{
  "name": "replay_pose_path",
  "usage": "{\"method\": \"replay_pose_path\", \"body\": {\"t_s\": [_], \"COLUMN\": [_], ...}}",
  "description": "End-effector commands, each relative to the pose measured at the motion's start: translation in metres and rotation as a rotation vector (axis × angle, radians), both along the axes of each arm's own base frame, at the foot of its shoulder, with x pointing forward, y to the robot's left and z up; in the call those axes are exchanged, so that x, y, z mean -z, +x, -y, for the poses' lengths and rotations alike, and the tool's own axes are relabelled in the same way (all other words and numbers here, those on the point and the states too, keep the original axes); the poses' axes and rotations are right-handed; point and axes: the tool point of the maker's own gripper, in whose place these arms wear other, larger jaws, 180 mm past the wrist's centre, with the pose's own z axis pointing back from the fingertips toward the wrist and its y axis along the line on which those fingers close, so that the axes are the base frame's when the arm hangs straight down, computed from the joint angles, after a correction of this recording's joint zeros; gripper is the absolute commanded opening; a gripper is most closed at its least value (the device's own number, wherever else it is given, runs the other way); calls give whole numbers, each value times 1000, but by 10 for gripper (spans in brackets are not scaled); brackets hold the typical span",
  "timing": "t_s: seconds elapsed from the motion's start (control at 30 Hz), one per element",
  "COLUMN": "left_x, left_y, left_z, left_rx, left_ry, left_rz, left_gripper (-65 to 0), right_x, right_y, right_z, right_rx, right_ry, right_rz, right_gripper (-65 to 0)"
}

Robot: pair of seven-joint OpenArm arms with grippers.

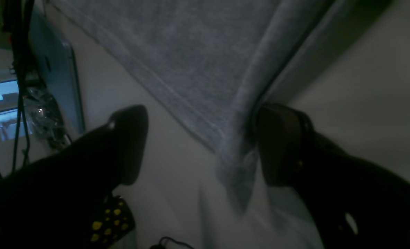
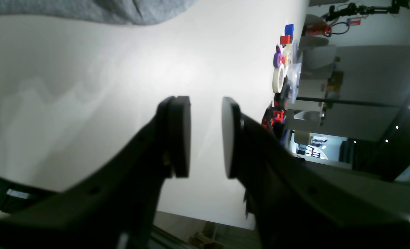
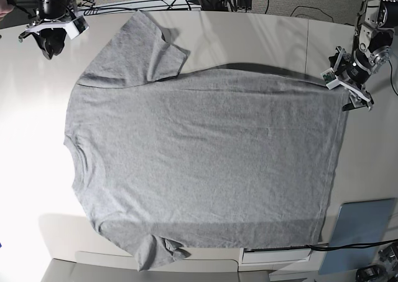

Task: Fold the T-shirt properly
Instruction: 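Move both grippers to the shoulder corners of the grey T-shirt and grasp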

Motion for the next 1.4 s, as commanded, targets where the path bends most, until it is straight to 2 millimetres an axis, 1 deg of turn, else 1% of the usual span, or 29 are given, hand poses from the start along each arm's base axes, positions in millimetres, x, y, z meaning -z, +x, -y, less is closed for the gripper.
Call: {"method": "replay_pose_path", "body": {"t_s": [0.0,0.07,0.23,0.27,0.4,0.43,0.5,0.6,0.67,0.77,0.8,0.83,0.93,1.0,1.1,1.13,1.23,1.37], "left_x": [25,29,35,35,36,36,36,35,35,35,35,35,32,31,32,33,34,34], "left_y": [-34,-41,-54,-55,-55,-55,-55,-55,-54,-54,-54,-54,-51,-50,-51,-51,-52,-52], "left_z": [-12,-8,-5,-5,-5,-5,-5,-5,-5,-5,-5,-4,9,12,15,15,19,20], "left_rx": [13,44,66,66,65,65,65,65,65,65,65,68,101,108,105,104,101,100], "left_ry": [72,70,58,58,58,58,58,58,58,59,58,54,6,-7,-13,-15,-25,-27], "left_rz": [-167,-206,-285,-288,-286,-286,-285,-285,-282,-282,-282,-279,-259,-257,-258,-258,-257,-257], "left_gripper": [-215,-315,-636,-650,-650,-650,-650,-650,-650,-650,-650,-650,-650,-650,-650,-650,-650,-650], "right_x": [-9,-9,-14,-16,-19,-17,-2,20,27,27,28,29,33,33,36,40,61,83], "right_y": [5,5,8,9,13,13,8,-3,-6,-2,1,4,11,19,25,27,28,29], "right_z": [-1,-1,-3,-5,-14,-18,-26,-40,-48,-60,-60,-59,-56,-59,-69,-72,-75,-79], "right_rx": [-21,-24,-64,-80,-152,-178,-241,-328,-387,-512,-540,-553,-585,-596,-618,-623,-636,-651], "right_ry": [-15,-14,-69,-83,-114,-124,-119,-73,-26,-13,-24,-37,-61,-62,-47,-41,-39,-90], "right_rz": [31,32,44,49,63,48,-44,-178,-234,-257,-269,-286,-343,-335,-329,-331,-362,-400], "right_gripper": [-493,-493,-493,-493,-493,-493,-485,-376,-328,-324,-324,-324,-324,-324,-325,-325,-325,-325]}}
